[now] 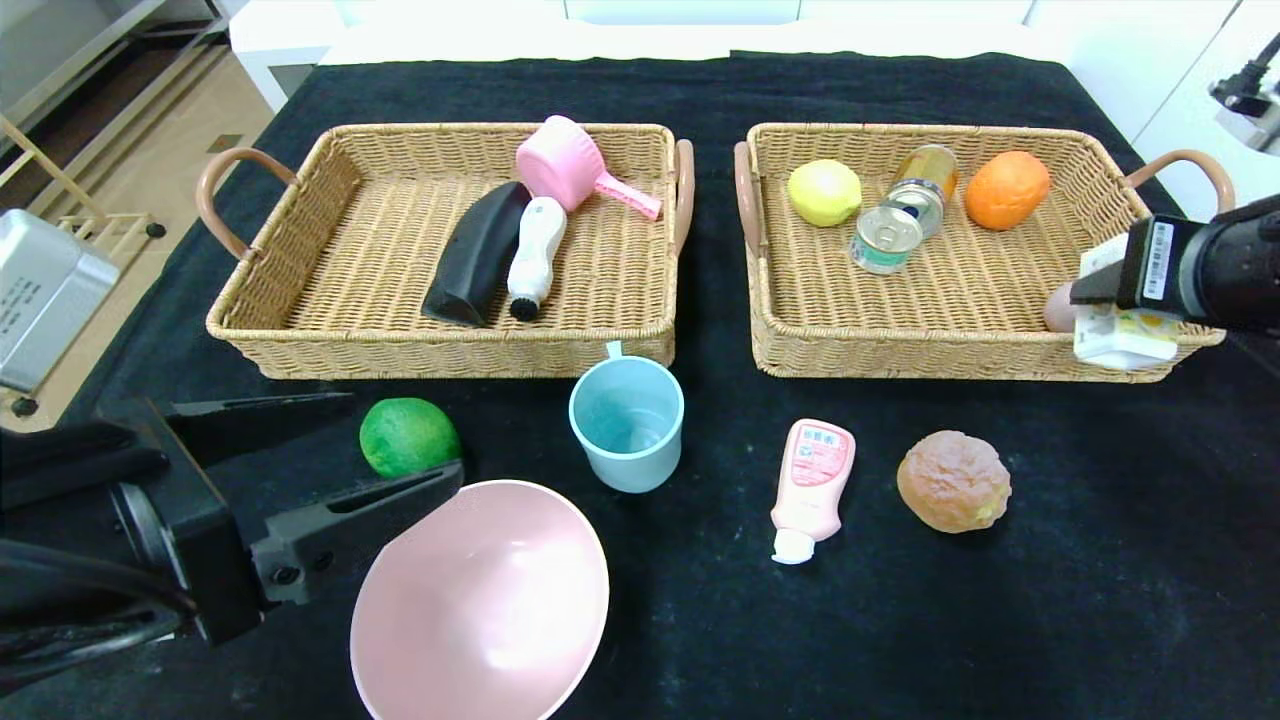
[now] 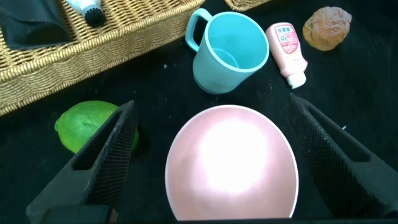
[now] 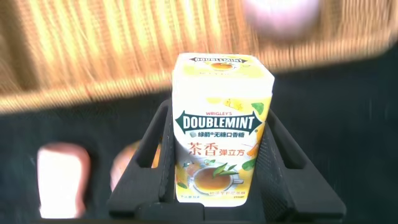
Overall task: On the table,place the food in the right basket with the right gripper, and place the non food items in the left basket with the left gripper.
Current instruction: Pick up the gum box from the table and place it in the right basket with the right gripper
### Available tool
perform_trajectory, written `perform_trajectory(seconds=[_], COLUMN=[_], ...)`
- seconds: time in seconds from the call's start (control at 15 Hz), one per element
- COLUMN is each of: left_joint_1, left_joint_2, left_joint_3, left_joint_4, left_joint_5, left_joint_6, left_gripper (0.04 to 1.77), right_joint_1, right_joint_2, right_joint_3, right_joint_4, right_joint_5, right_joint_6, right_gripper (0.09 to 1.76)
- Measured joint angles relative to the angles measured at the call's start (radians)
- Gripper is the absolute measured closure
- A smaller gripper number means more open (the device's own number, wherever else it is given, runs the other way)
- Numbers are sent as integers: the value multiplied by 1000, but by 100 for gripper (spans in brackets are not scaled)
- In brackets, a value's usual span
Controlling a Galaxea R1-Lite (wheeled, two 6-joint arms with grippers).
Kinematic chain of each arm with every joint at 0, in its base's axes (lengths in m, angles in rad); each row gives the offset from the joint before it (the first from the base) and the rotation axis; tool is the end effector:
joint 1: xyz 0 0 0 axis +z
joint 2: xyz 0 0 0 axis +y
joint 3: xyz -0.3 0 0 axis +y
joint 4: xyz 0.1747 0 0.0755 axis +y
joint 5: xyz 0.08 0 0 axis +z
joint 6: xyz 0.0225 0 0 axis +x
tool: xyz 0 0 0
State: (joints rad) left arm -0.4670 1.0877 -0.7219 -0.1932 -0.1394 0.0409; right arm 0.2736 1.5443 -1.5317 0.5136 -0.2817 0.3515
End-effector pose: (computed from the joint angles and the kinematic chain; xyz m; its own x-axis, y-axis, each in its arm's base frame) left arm 0.1339 -0.0710 0.2561 0.8086 -0.5633 -0.1701 0.5739 0.8188 0.0164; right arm 0.2477 0.0630 0.3222 0.8749 -0.0432 -0.4825 0.1401 0.9760 0.1666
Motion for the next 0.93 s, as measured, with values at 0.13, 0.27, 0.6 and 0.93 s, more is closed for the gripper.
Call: perform_trajectory(seconds=[0.13,0.27,0.6,0.93], left_joint_1=[-6,-8,-10,-10], left_joint_2=[0,0,5,5], left_joint_3=[0,1,2,3], left_joint_4=[0,0,0,0], left_joint_5=[6,6,6,6], left_joint_6=[0,0,0,0], left_gripper=[9,9,9,9], right_joint_1=[-6,-12,-21,-32], right_joint_2=[34,63,124,199], right_joint_3=[-24,-30,-36,-36], right_joint_4=[-102,-186,-350,-451], right_joint_5=[0,-8,-11,-9], right_joint_6=[-47,-80,-97,-121], right_gripper=[105,105,105,105])
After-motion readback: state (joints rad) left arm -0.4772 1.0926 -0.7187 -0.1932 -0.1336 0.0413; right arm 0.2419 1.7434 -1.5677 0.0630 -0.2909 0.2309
